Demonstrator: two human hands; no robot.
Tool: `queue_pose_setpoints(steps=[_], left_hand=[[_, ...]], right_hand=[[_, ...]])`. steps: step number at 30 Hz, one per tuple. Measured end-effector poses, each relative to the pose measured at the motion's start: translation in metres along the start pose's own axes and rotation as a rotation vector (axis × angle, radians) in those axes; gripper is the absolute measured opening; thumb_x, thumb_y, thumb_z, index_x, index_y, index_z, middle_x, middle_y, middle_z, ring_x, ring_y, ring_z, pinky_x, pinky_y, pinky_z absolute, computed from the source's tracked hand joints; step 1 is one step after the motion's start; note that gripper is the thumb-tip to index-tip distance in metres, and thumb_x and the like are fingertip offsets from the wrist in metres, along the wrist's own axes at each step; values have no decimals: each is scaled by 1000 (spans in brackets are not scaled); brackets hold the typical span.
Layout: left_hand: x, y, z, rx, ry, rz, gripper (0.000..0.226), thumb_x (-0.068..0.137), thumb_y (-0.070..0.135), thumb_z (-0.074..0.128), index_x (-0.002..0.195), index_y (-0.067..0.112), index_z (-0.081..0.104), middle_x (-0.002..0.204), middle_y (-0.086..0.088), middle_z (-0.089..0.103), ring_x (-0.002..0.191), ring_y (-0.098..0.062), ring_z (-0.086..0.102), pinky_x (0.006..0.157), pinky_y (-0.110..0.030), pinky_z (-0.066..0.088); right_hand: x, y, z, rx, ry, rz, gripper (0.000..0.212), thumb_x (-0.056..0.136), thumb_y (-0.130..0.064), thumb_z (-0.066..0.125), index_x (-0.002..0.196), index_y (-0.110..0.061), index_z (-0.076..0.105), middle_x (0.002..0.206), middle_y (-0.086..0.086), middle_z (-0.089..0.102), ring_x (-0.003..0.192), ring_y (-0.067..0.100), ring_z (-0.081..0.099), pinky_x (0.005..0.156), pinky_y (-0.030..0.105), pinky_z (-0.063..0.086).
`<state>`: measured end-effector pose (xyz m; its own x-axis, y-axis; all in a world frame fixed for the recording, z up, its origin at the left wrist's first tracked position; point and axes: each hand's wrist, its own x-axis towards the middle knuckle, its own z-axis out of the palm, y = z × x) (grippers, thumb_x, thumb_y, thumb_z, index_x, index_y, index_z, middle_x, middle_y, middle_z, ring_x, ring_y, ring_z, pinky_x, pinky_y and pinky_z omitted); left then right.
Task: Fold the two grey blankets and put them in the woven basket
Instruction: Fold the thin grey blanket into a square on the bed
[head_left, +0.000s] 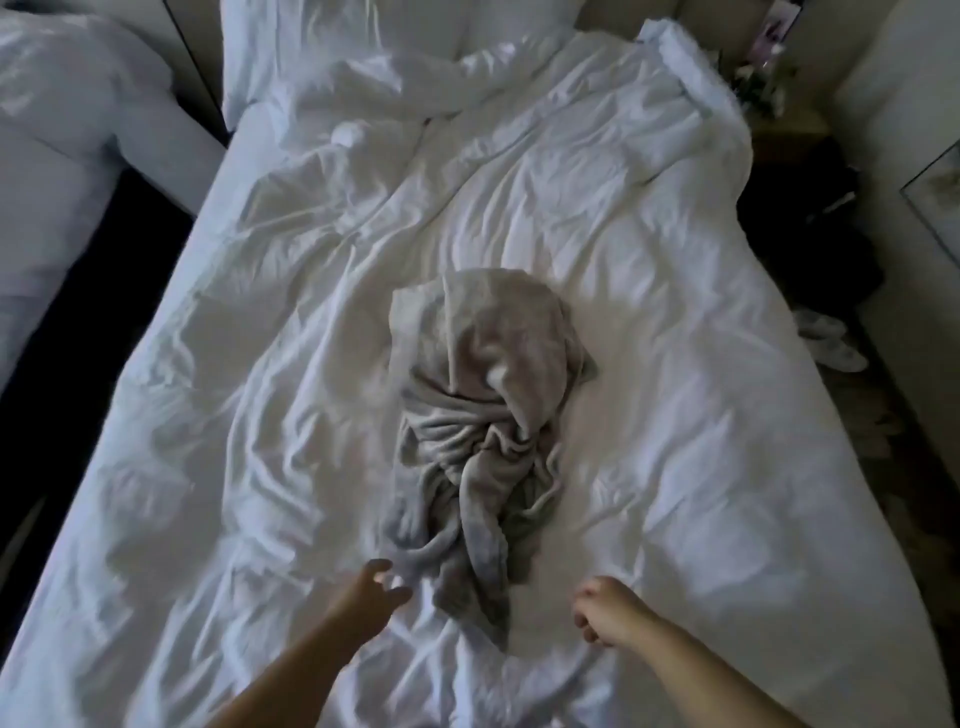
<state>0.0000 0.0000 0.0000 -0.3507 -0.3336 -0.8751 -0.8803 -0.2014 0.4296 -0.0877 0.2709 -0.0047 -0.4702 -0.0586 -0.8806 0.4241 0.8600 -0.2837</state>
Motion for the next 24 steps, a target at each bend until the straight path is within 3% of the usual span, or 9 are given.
queue_pose_setpoints(steps=[2,4,7,10,13,14,17,21,24], left_hand=[[25,-6,17,-72,-89,-39,34,86,20,70,116,12,57,88,-9,56,65,-14,46,52,-19,35],[39,-3,33,-63,-186,-117,26,85,32,69,106,16,63,86,-3,60,73,-15,53,64,-26,40],[59,1,56,-228,-158,-171,25,85,32,70,99,12,65,82,-2,63,74,-16,57,67,-28,45],[70,3,71,-381,-87,-221,19,83,26,72,91,10,66,65,0,63,58,-12,56,55,-23,47],[73,8,73,-404,-89,-221,11,86,26,69,86,15,69,52,7,60,48,-9,54,48,-20,42],[71,11,71,-396,-67,-213,9,86,25,66,84,16,68,55,6,60,50,-10,53,50,-21,41],[64,23,60,-570,-38,-229,10,88,15,50,84,14,59,73,-6,58,65,-20,55,60,-29,45],[39,51,30,-665,47,10,18,93,-2,38,96,6,54,87,-16,56,57,-11,64,54,-23,52],[-4,93,19,-635,119,116,22,95,2,40,81,11,53,70,-11,51,55,-17,49,54,-29,43]], right_hand=[[28,-11,12,129,-13,3,17,90,-9,46,77,-16,54,69,5,55,56,16,53,44,15,35],[50,-23,22,267,31,-4,5,92,-18,55,97,-18,54,89,6,61,79,21,62,61,20,43],[79,-39,37,611,21,6,38,87,-29,67,120,-15,53,116,7,62,109,25,59,80,29,44],[91,-58,50,774,-41,19,45,80,-27,75,118,-12,56,114,8,66,106,24,63,86,35,51],[89,-72,58,782,-25,0,19,82,-7,71,96,-11,59,99,11,69,90,26,67,83,39,54],[87,-75,56,756,-30,0,10,84,-3,65,88,-11,60,91,12,69,83,25,66,76,36,53],[76,-77,40,712,15,16,18,85,1,52,72,-9,58,72,14,59,69,25,58,64,32,43],[44,-75,-6,636,199,61,17,84,0,50,71,-5,60,75,19,58,73,28,57,63,32,40],[-1,-80,-50,547,275,100,10,84,-7,55,79,-1,62,72,17,59,64,28,57,54,26,38]])
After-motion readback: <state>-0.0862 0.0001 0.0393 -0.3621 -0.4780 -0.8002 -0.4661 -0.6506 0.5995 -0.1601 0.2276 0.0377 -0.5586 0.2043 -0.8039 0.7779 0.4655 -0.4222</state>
